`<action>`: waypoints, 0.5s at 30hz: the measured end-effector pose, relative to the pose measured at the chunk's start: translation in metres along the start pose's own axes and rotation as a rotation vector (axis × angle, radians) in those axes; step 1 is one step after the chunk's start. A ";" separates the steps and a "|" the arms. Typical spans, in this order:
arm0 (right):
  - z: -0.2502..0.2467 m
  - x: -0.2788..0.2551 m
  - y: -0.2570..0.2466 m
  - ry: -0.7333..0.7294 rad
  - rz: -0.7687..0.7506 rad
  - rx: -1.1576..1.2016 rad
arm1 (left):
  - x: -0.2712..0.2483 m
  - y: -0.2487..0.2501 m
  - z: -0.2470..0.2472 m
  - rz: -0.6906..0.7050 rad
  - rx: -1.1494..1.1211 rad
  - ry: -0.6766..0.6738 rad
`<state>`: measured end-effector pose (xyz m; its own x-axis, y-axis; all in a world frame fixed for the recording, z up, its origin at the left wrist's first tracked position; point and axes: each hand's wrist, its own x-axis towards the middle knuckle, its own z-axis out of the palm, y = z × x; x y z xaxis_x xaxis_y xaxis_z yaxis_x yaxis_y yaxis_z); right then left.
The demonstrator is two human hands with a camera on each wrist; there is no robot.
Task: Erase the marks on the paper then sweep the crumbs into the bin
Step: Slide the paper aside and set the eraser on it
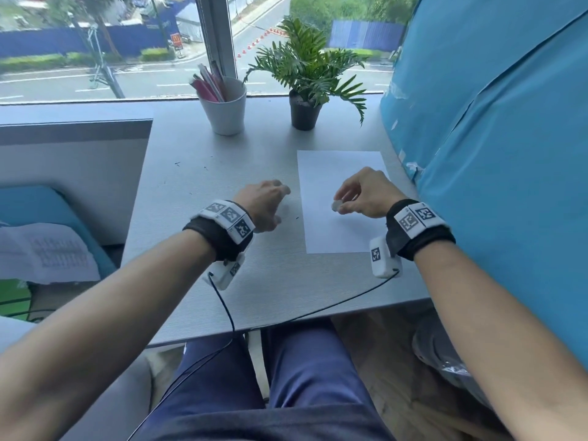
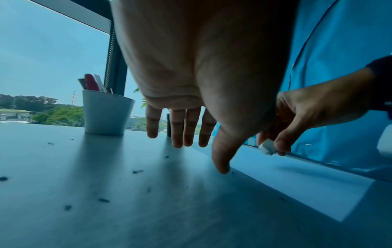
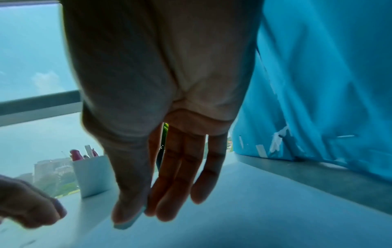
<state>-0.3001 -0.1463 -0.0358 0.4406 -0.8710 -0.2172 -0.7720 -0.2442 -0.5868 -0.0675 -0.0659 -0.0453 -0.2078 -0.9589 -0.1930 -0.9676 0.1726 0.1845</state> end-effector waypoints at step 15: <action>0.017 -0.031 0.039 0.103 0.096 -0.405 | -0.041 -0.001 0.052 0.072 0.094 -0.291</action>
<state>-0.3361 -0.1220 -0.0650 0.3254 -0.9311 -0.1649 -0.9340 -0.2893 -0.2098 -0.0659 -0.0152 -0.0875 -0.2958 -0.8409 -0.4532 -0.9550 0.2708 0.1209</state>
